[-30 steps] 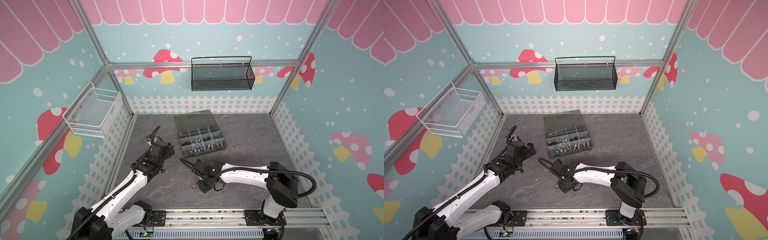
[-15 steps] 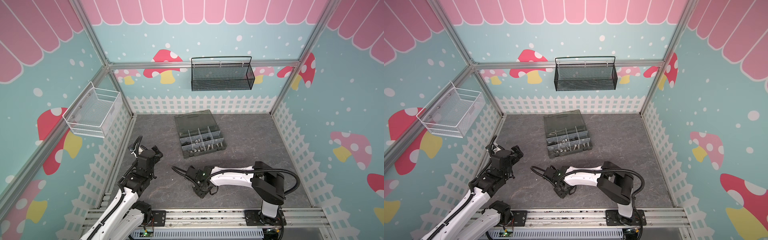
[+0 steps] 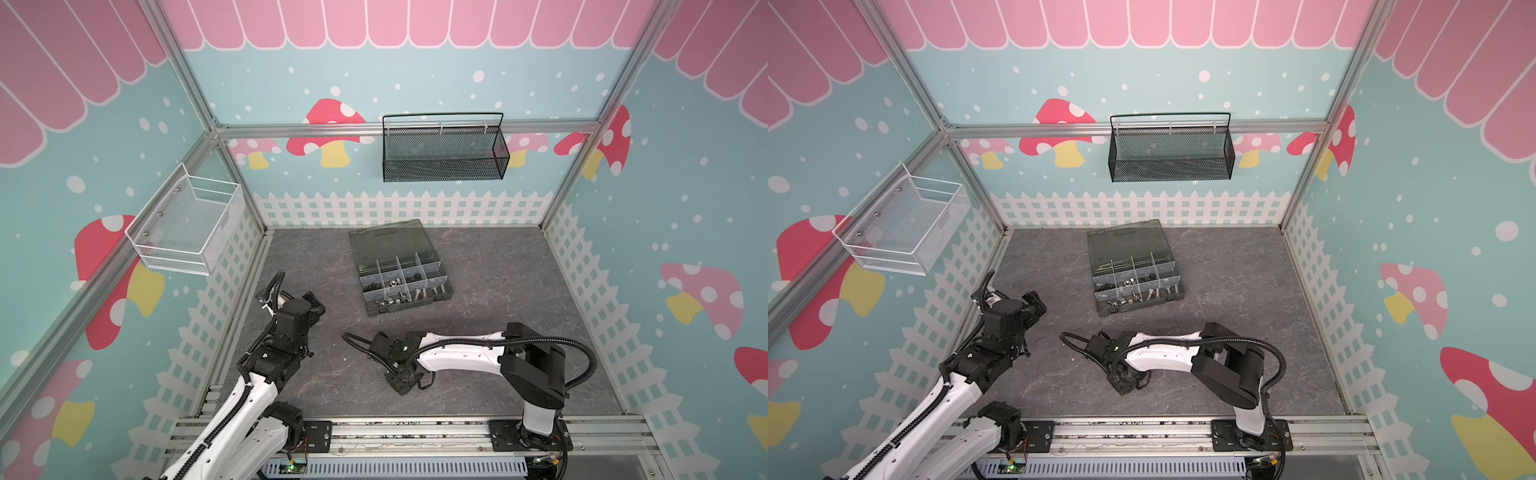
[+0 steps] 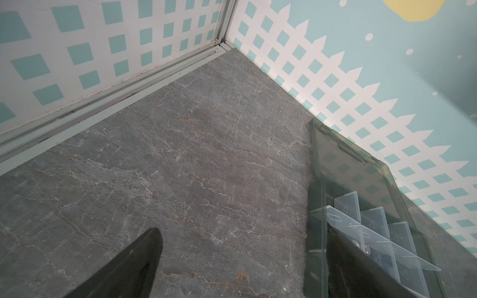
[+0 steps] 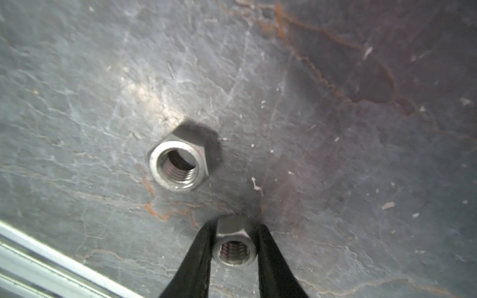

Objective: Sort the screws and nuts into containers
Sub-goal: 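Close the right gripper on a silver hex nut on the table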

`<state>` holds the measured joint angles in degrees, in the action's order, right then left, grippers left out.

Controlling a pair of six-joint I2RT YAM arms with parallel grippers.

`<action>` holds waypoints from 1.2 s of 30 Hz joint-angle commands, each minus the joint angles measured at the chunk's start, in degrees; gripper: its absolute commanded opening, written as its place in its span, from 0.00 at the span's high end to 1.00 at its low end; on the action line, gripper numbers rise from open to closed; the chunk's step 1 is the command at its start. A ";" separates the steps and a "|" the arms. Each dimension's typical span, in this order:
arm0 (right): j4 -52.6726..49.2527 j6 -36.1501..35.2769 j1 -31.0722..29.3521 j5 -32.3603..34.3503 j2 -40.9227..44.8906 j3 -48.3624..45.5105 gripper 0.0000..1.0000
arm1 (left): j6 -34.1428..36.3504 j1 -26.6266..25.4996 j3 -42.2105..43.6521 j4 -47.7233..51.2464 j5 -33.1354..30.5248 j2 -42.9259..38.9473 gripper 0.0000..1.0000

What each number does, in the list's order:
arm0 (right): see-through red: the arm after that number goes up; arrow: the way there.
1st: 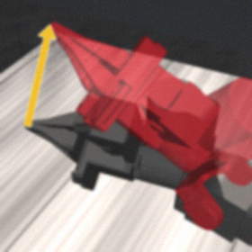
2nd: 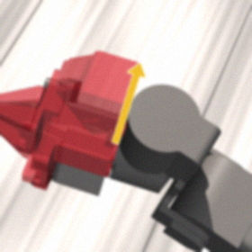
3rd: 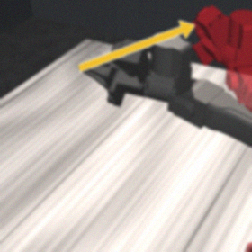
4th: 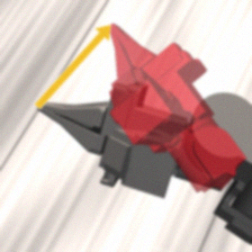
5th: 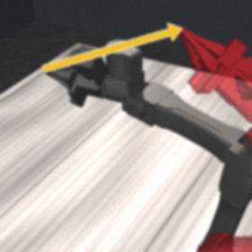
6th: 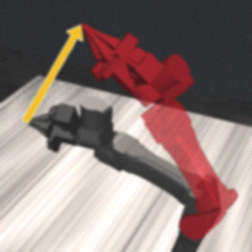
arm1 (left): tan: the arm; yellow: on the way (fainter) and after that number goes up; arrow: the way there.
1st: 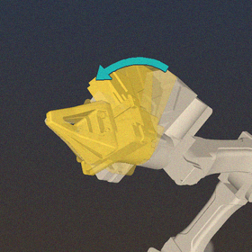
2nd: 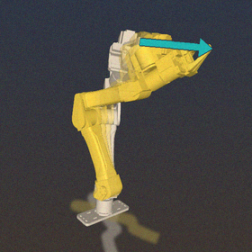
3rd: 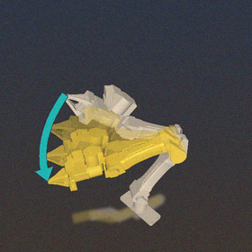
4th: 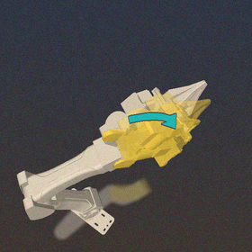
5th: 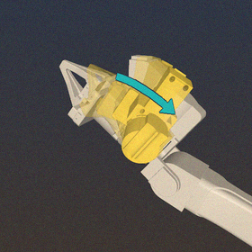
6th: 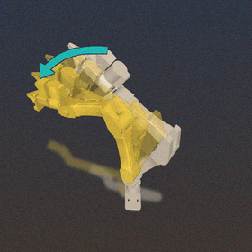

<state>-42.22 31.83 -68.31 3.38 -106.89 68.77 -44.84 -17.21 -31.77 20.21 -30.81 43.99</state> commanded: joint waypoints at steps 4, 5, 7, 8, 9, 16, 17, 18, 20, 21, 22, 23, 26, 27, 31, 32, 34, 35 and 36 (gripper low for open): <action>-2.29 1.10 -0.07 4.41 -2.72 -1.10 0.77 | -2.10 0.87 1.00 -1.48 -0.18 0.21 0.00; -2.26 1.40 0.02 4.61 -2.54 -1.02 0.78 | -2.11 0.85 0.83 -1.61 0.00 0.47 0.00; -2.10 1.85 0.07 4.96 -2.36 -0.93 0.80 | -2.09 0.95 0.62 -1.67 0.27 0.90 0.00; -1.99 2.15 0.07 5.14 -2.39 -0.84 0.81 | -2.10 1.00 0.57 -1.71 0.39 1.08 0.00; -1.97 2.35 0.19 5.21 -2.36 -0.83 0.82 | -2.14 1.01 0.43 -1.71 0.44 1.27 0.00; -1.41 3.24 1.28 5.46 -1.48 -1.07 0.85 | -2.36 1.28 0.51 -1.68 1.00 1.67 0.00; -1.29 3.31 1.57 5.50 -0.61 -1.17 0.86 | -2.44 1.38 0.56 -1.66 1.09 1.69 0.00; -1.11 3.40 1.77 5.58 -0.45 -1.26 0.85 | -2.45 1.31 0.59 -1.69 1.27 1.72 0.00; -0.57 3.52 2.49 5.54 -0.18 -1.58 0.85 | -2.45 1.43 0.56 -1.71 1.45 1.72 0.00; -0.19 3.54 2.88 5.37 -0.08 -1.75 0.86 | -2.53 1.39 0.55 -1.70 1.54 1.74 0.00; 0.26 3.42 3.21 5.15 0.09 -1.88 0.86 | -2.53 1.39 0.49 -1.70 1.63 1.76 0.00; 0.65 3.35 3.48 4.94 0.26 -2.10 0.86 | -2.46 1.48 0.44 -1.69 1.68 1.89 0.00; 1.90 3.15 4.55 4.05 0.54 -2.63 0.86 | -2.27 1.53 0.29 -1.68 1.89 2.14 0.00; 2.29 2.97 4.93 3.58 0.62 -2.89 0.86 | -2.36 1.53 0.28 -1.70 1.98 2.21 0.00; 3.20 2.43 6.57 2.73 0.94 -4.03 0.86 | -2.63 1.66 0.39 -1.80 2.31 2.58 0.00; 3.32 2.28 7.03 2.77 1.06 -4.29 0.87 | -2.62 1.66 0.39 -1.87 2.38 2.67 0.00; 3.63 1.98 8.26 2.93 1.33 -4.80 0.87 | -2.53 1.74 0.35 -1.85 2.57 2.85 0.00; 3.96 1.87 8.90 2.86 1.57 -5.02 0.87 | -2.45 1.74 0.39 -1.92 2.64 2.86 0.00; 4.29 1.71 9.71 2.58 1.83 -5.35 0.87 | -2.44 1.79 0.40 -1.88 2.76 2.84 0.00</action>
<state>-37.26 34.09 -60.45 5.06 -104.92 65.87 -46.13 -15.86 -31.48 18.96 -28.42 46.78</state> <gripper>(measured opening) 0.257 0.991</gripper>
